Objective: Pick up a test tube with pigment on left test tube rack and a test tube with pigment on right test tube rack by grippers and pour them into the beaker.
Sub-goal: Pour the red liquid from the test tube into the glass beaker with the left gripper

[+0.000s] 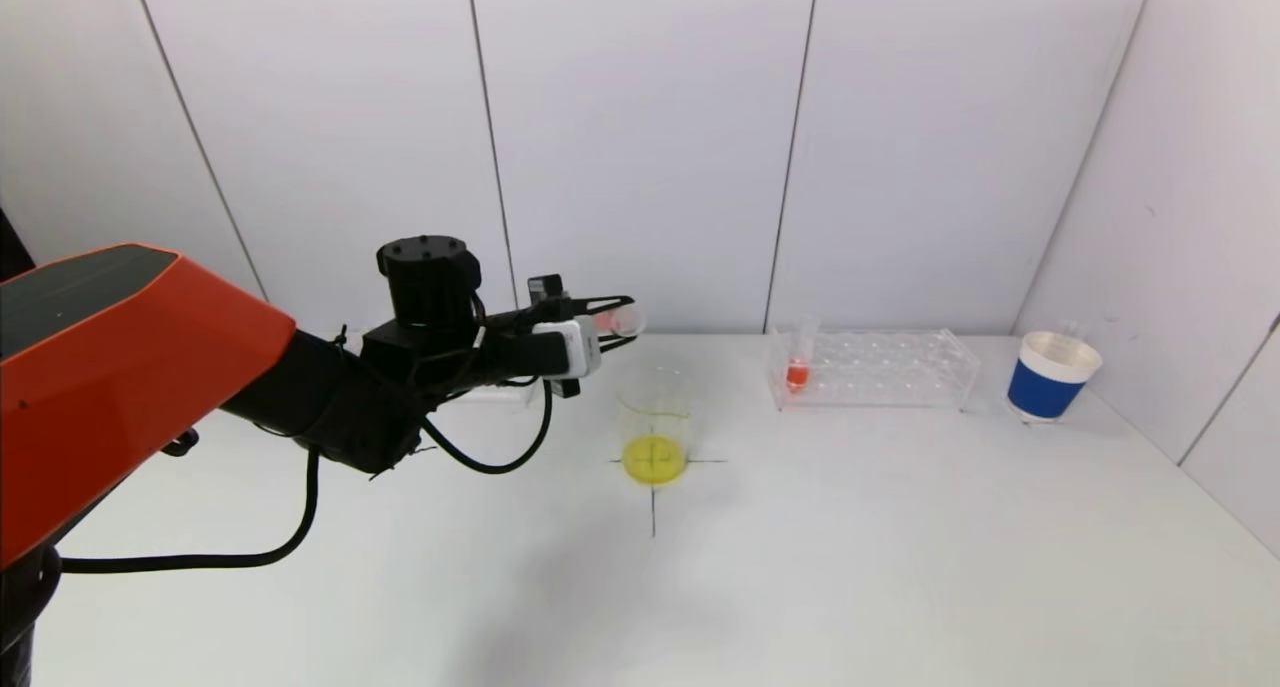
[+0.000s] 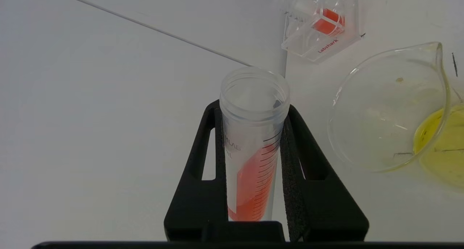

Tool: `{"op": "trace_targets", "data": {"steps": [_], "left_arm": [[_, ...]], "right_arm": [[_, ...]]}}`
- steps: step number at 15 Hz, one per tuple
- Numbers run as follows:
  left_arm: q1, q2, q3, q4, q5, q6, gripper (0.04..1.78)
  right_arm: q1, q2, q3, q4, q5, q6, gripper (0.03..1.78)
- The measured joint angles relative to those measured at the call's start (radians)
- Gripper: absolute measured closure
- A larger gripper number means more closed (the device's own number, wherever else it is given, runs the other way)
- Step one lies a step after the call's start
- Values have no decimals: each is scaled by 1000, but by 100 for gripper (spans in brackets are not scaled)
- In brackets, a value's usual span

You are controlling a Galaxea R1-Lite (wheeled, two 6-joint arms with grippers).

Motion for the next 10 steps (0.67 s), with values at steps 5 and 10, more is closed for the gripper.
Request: {"op": "trace_targets", "data": {"steps": [5, 10], "left_arm": [[10, 71, -81, 5, -2, 40, 138], [16, 113, -141, 22, -2, 114, 138]], "right_arm": [[0, 0, 0, 0, 0, 0, 4], [0, 0, 0, 0, 0, 0, 4]]}}
